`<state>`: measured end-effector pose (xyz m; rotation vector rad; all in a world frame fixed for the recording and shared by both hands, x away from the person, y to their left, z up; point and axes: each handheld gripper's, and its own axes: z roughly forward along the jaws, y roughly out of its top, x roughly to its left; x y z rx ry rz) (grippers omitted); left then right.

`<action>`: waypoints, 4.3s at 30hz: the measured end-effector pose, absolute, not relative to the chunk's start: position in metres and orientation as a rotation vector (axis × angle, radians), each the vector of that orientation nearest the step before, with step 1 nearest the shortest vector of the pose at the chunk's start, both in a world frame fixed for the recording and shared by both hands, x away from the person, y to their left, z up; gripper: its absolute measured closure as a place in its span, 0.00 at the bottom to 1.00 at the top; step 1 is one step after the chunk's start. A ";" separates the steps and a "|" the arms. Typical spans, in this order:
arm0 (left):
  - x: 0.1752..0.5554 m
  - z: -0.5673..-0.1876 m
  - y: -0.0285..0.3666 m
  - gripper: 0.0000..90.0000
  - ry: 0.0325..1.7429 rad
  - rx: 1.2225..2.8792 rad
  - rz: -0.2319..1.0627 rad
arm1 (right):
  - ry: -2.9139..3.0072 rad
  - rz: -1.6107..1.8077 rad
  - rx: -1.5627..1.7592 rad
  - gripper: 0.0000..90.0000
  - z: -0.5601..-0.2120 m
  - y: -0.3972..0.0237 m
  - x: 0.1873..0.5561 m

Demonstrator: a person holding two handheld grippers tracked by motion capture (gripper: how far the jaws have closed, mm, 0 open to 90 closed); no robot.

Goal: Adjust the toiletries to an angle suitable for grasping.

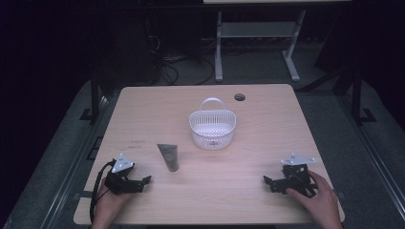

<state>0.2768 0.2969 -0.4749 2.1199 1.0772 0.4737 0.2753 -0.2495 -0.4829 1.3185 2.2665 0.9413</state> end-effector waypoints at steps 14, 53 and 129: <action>0.275 -0.472 0.300 0.28 1.089 2.111 0.477 | 2.266 0.941 1.318 0.00 -0.483 -0.250 0.275; 0.267 -0.415 0.293 1.00 1.075 2.139 0.272 | 2.267 0.942 1.318 0.00 -0.483 -0.250 0.275; 0.314 -0.352 0.242 1.00 0.891 2.116 0.294 | 2.266 0.942 1.317 0.00 -0.483 -0.250 0.275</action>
